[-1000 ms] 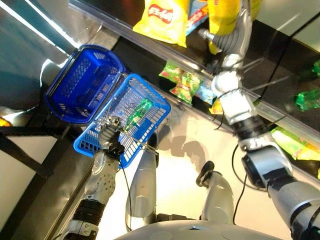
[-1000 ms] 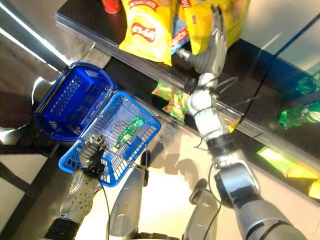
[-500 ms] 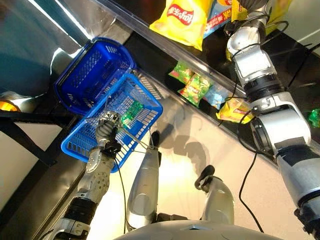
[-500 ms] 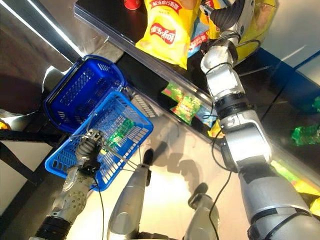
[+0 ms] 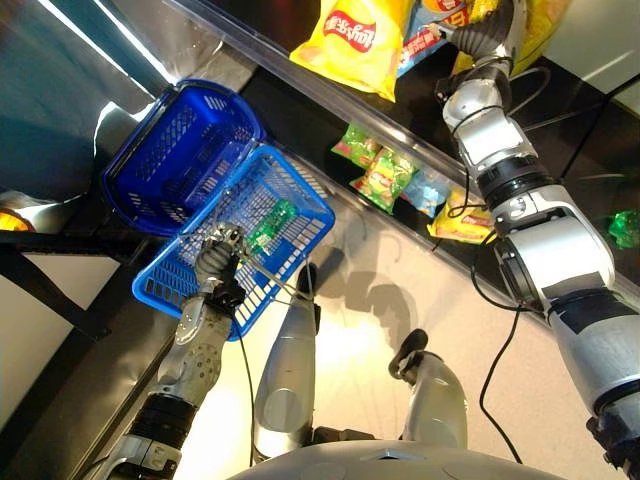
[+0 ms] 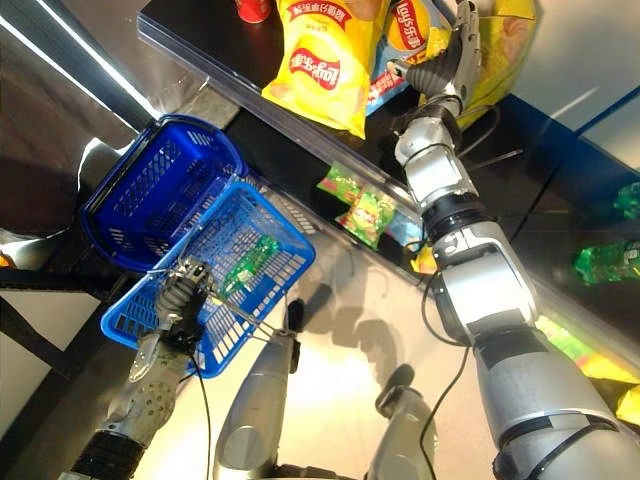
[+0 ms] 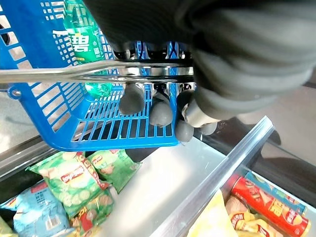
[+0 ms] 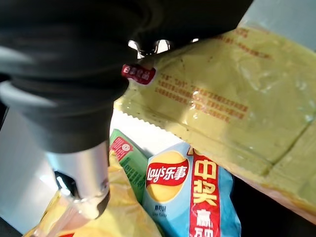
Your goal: Pick up the snacks into the basket
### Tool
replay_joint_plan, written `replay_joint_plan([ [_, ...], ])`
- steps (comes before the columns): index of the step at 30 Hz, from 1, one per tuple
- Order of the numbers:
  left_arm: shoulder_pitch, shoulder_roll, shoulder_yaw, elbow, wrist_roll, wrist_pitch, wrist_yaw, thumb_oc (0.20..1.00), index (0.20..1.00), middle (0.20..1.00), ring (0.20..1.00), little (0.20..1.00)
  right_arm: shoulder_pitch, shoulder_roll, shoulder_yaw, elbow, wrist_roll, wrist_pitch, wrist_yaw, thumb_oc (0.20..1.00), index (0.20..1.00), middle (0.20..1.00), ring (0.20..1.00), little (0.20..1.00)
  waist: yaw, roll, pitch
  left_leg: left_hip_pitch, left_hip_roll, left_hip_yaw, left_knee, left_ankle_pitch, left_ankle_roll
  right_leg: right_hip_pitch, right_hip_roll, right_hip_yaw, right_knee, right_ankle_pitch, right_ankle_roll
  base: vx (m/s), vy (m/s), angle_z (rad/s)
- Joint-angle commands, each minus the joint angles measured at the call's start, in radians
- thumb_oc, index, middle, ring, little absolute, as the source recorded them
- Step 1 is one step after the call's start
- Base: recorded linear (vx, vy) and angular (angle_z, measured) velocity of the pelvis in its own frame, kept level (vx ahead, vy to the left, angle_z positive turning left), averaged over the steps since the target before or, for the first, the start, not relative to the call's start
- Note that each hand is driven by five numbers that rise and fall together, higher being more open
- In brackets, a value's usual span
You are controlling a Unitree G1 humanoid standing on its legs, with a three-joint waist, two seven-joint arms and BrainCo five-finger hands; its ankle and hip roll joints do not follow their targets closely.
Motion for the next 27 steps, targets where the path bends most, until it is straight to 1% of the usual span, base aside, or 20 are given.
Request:
replay_joint_plan([
  [1, -0.015, 0.033, 0.03, -0.161, 0.04, -0.095, -0.038, 0.2, 0.2, 0.2, 0.2, 0.2, 0.066, 0.026, 0.025, -0.022, 0.011, -0.026, -0.001, 1.0, 1.0, 1.0, 1.0, 1.0, -0.005, -0.018, -0.076, 0.053, 0.001, 0.016, -0.013, -0.056, 0.045, 0.001, 0.011, 0.038, -0.005, 0.115, -0.012, -0.04, 0.005, -0.07],
  [4, -0.017, 0.034, 0.03, -0.154, 0.044, -0.094, -0.037, 0.2, 0.2, 0.2, 0.2, 0.2, 0.109, 0.037, 0.01, -0.029, -0.001, -0.021, -0.001, 1.0, 1.0, 1.0, 1.0, 1.0, -0.014, -0.016, -0.074, 0.06, 0.003, 0.018, -0.013, -0.057, 0.047, 0.005, 0.01, 0.045, -0.008, 0.12, -0.01, -0.04, 0.003, -0.13],
  [12, -0.008, 0.034, 0.039, -0.148, 0.042, -0.09, -0.043, 0.2, 0.2, 0.2, 0.2, 0.2, 0.12, 0.041, -0.001, 0.009, 0.0, -0.017, 0.009, 1.0, 1.0, 1.0, 1.0, 1.0, -0.019, -0.016, -0.078, 0.065, 0.003, 0.023, -0.015, -0.056, 0.051, 0.001, 0.011, 0.049, -0.012, 0.129, -0.011, -0.03, 0.0, -0.1],
  [13, -0.004, 0.034, 0.041, -0.146, 0.04, -0.086, -0.048, 0.2, 0.2, 0.2, 0.2, 0.2, 0.117, 0.04, 0.0, 0.027, 0.004, -0.019, 0.01, 0.721, 0.721, 0.721, 0.721, 0.721, -0.02, -0.018, -0.081, 0.066, 0.003, 0.021, -0.02, -0.052, 0.049, 0.004, 0.01, 0.047, -0.017, 0.131, -0.011, 0.0, 0.0, 0.0],
  [14, -0.004, 0.034, 0.041, -0.146, 0.04, -0.086, -0.048, 0.2, 0.2, 0.2, 0.2, 0.2, 0.117, 0.04, 0.0, 0.027, 0.004, -0.019, 0.01, 0.539, 0.539, 0.539, 0.539, 0.539, -0.021, -0.018, -0.081, 0.066, 0.003, 0.021, -0.021, -0.052, 0.049, 0.004, 0.01, 0.047, -0.017, 0.131, -0.011, 0.0, 0.0, 0.0],
  [15, -0.003, 0.035, 0.041, -0.145, 0.04, -0.085, -0.05, 0.2, 0.2, 0.2, 0.2, 0.2, 0.116, 0.039, 0.0, 0.035, 0.007, -0.021, 0.012, 0.404, 0.404, 0.404, 0.404, 0.404, -0.021, -0.018, -0.083, 0.066, 0.002, 0.02, -0.022, -0.05, 0.049, 0.005, 0.01, 0.047, -0.017, 0.131, -0.011, 0.0, 0.0, 0.0],
  [16, -0.001, 0.033, 0.042, -0.141, 0.037, -0.085, -0.052, 0.2, 0.2, 0.2, 0.2, 0.2, 0.116, 0.035, 0.0, 0.039, 0.008, -0.023, 0.016, 0.2, 0.2, 0.2, 0.2, 0.2, -0.022, -0.018, -0.086, 0.067, 0.003, 0.019, -0.025, -0.049, 0.048, 0.006, 0.01, 0.047, -0.018, 0.13, -0.012, 0.0, 0.0, 0.0],
  [21, 0.009, 0.031, 0.052, -0.135, 0.039, -0.083, -0.057, 0.2, 0.2, 0.2, 0.2, 0.2, 0.129, 0.012, 0.009, 0.022, 0.018, -0.039, 0.041, 0.2, 0.2, 0.2, 0.2, 0.2, -0.026, -0.025, -0.094, 0.073, 0.006, 0.022, -0.03, -0.047, 0.048, 0.011, 0.012, 0.049, -0.025, 0.134, -0.012, 0.0, 0.0, 0.0],
  [27, 0.016, 0.025, 0.051, -0.132, 0.034, -0.084, -0.058, 0.2, 0.2, 0.2, 0.2, 0.2, 0.137, -0.01, 0.01, -0.011, -0.005, -0.044, 0.037, 0.2, 0.2, 0.2, 0.2, 0.2, -0.029, -0.026, -0.095, 0.077, 0.011, 0.024, -0.034, -0.046, 0.049, 0.009, 0.017, 0.055, -0.027, 0.134, -0.013, 0.0, 0.0, -0.01],
])
